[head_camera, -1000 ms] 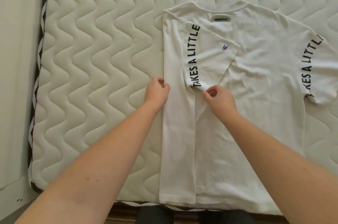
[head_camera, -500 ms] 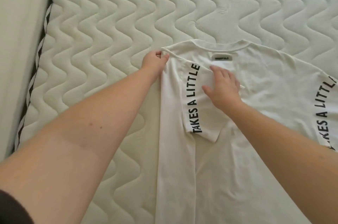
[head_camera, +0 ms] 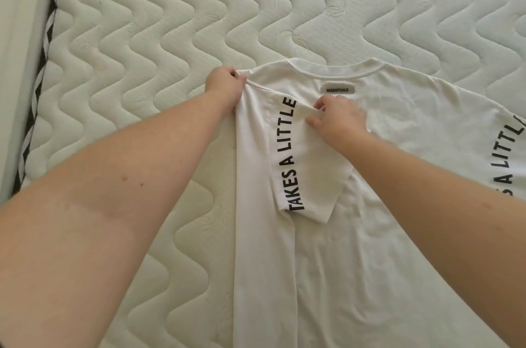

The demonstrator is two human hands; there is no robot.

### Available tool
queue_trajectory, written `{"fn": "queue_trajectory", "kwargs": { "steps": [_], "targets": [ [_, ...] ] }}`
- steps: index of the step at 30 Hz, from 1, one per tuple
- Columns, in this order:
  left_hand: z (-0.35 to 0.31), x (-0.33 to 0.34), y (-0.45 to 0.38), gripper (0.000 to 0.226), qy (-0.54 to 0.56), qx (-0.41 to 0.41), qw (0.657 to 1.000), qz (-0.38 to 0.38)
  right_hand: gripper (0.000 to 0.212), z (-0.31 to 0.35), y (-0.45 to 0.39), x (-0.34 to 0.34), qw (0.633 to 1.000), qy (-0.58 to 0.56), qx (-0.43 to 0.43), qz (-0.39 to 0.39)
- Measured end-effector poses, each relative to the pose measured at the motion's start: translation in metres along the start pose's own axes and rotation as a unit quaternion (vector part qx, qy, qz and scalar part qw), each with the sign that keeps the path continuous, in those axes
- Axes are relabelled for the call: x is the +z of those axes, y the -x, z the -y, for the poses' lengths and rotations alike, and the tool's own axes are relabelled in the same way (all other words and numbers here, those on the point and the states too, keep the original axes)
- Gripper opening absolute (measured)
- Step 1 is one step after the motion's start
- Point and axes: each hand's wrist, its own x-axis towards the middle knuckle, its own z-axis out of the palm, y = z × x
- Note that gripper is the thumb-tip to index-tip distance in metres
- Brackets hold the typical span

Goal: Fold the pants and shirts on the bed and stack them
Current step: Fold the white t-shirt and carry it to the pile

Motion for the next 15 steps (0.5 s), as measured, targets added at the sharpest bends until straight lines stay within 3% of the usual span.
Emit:
{"fn": "queue_trajectory", "kwargs": {
  "steps": [3, 5, 9, 12, 15],
  "targets": [
    [-0.001, 0.0, 0.019, 0.037, 0.014, 0.035, 0.997, -0.062, 0.046, -0.02, 0.01, -0.002, 0.998, 0.047, 0.038, -0.01],
    [0.005, 0.001, 0.046, 0.032, -0.003, 0.093, 0.991, -0.1, 0.056, -0.036, 0.018, -0.004, 0.994, 0.079, 0.076, 0.005],
    [0.017, 0.018, 0.124, 0.015, -0.025, 0.243, 0.97, -0.009, 0.053, -0.054, 0.026, -0.007, 0.985, 0.1, 0.135, 0.046],
    [0.029, 0.037, 0.187, 0.03, -0.091, 0.346, 0.93, 0.086, 0.031, -0.059, 0.036, -0.007, 0.993, -0.048, 0.106, 0.025],
    [0.051, 0.057, 0.229, 0.045, -0.185, 0.392, 0.89, 0.139, 0.019, -0.058, 0.056, -0.002, 0.972, -0.218, 0.07, -0.048]
  ]
}}
